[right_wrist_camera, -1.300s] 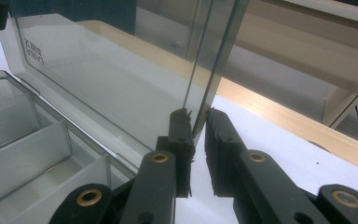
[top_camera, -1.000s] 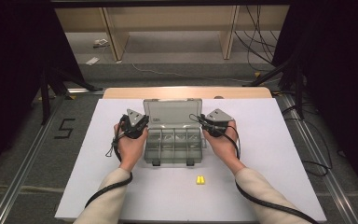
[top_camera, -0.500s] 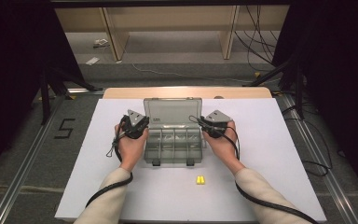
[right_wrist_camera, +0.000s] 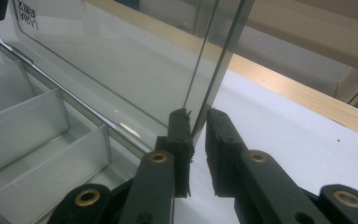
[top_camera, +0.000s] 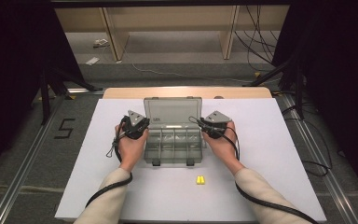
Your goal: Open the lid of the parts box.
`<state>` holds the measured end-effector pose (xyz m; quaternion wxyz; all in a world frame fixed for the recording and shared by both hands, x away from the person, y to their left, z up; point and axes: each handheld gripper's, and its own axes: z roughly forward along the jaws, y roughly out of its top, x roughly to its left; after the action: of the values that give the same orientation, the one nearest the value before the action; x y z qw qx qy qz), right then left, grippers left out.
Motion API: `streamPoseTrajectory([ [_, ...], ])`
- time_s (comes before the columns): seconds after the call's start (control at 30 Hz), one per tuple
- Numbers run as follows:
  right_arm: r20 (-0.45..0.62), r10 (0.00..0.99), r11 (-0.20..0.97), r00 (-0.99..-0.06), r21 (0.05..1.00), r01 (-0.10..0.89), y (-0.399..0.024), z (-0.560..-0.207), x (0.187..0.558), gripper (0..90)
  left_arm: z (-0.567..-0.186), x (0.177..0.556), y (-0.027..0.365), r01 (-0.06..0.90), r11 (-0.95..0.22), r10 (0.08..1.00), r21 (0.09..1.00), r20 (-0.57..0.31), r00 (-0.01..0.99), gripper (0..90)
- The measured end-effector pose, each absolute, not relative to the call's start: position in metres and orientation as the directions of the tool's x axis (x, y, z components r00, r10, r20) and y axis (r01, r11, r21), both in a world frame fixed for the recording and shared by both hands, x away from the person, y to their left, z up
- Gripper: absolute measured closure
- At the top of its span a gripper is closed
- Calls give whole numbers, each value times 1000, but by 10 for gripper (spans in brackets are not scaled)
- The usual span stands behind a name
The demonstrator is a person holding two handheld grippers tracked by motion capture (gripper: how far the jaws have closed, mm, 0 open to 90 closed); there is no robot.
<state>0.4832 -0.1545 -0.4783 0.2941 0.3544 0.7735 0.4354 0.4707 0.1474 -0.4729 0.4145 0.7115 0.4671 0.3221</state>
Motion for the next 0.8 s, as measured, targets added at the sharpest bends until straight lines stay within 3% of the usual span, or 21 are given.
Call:
streamPoseTrajectory([
  [0.8, -130, 806, 371, -578, 872, 320, -156, -484, 486, 758, -482, 476, 148, 456, -215, 928, 864, 36, 370, 823],
])
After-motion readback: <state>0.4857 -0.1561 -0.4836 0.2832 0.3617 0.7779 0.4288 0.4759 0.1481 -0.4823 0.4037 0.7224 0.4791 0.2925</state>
